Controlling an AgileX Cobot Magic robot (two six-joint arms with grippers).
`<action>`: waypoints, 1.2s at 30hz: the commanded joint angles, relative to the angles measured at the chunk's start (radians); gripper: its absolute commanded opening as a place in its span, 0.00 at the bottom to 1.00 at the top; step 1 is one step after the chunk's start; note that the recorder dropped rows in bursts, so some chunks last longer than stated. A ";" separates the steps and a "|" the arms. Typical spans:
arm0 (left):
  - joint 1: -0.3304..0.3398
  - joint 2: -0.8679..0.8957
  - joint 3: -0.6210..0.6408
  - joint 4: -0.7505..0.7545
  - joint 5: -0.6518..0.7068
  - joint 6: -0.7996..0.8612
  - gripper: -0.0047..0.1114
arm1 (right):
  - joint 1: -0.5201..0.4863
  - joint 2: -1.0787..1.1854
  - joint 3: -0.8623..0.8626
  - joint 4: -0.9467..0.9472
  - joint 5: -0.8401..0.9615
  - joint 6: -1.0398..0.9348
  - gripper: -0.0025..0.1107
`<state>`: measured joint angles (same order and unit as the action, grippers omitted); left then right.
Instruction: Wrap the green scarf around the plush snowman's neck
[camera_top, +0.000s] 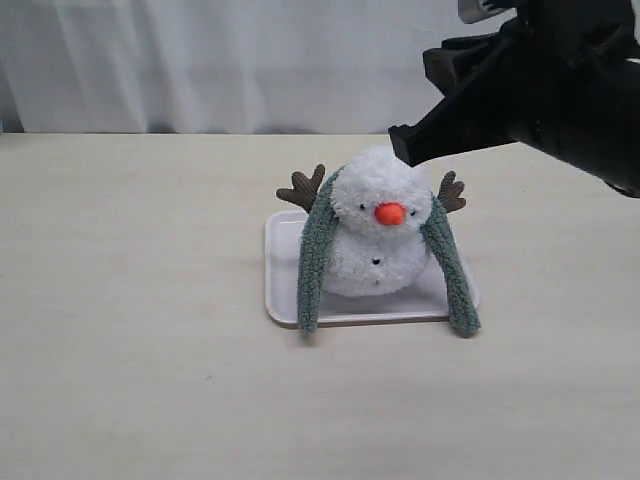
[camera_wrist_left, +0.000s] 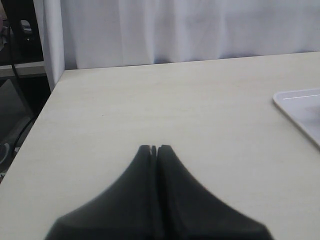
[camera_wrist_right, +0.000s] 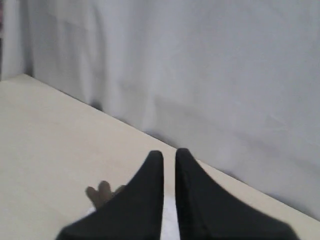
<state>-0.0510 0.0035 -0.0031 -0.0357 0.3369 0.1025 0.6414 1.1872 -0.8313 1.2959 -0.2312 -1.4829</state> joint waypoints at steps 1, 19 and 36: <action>-0.007 -0.004 0.003 -0.003 -0.014 0.001 0.04 | 0.002 -0.097 -0.001 -0.002 0.202 -0.026 0.06; -0.007 -0.004 0.003 -0.003 -0.014 0.001 0.04 | 0.002 -0.330 0.070 -0.002 0.231 -0.013 0.06; -0.007 -0.004 0.003 -0.003 -0.016 0.001 0.04 | 0.002 -0.330 0.072 -0.002 0.231 -0.013 0.06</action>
<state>-0.0510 0.0035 -0.0031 -0.0357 0.3369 0.1025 0.6414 0.8612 -0.7655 1.2975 0.0000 -1.4998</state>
